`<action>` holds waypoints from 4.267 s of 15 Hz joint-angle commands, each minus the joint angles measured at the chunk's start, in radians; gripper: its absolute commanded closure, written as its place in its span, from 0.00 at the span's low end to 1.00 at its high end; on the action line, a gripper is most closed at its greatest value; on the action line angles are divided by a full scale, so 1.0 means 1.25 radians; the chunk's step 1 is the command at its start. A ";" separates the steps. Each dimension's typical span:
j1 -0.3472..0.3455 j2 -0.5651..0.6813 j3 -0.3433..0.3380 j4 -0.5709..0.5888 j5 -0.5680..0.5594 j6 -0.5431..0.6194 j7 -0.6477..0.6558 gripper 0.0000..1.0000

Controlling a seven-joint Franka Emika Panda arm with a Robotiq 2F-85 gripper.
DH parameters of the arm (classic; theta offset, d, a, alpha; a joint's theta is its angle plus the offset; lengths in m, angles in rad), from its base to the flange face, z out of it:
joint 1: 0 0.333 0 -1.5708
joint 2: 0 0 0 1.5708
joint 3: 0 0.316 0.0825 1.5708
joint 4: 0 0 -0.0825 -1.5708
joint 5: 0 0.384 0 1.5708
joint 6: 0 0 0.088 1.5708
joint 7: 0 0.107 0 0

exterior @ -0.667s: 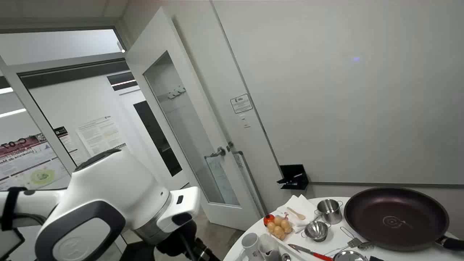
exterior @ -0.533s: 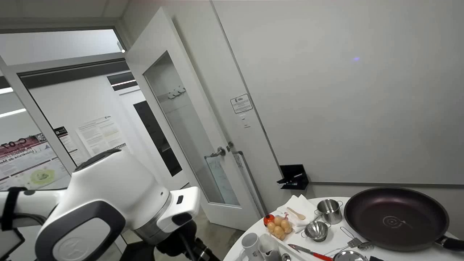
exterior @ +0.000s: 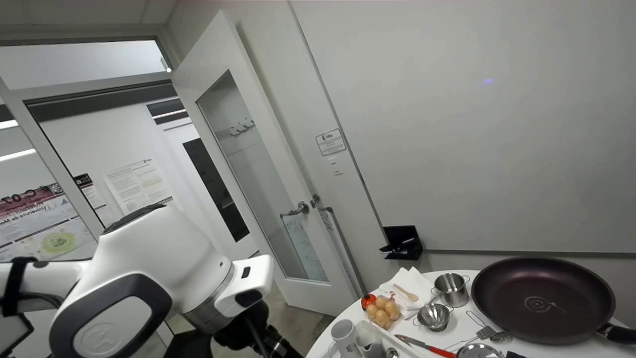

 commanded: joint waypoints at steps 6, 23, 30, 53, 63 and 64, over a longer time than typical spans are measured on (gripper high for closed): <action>0.080 0.034 0.097 0.014 -0.008 -0.017 -0.022 0.00; 0.057 0.265 0.245 0.075 -0.267 0.025 0.411 0.00; 0.070 0.363 0.224 0.032 -0.126 0.120 0.608 0.00; 0.356 0.711 0.007 0.204 -0.246 0.260 0.753 0.00; 0.500 0.791 -0.063 0.188 -0.272 0.389 0.842 0.00; 0.508 0.796 -0.067 0.187 -0.271 0.403 0.843 0.00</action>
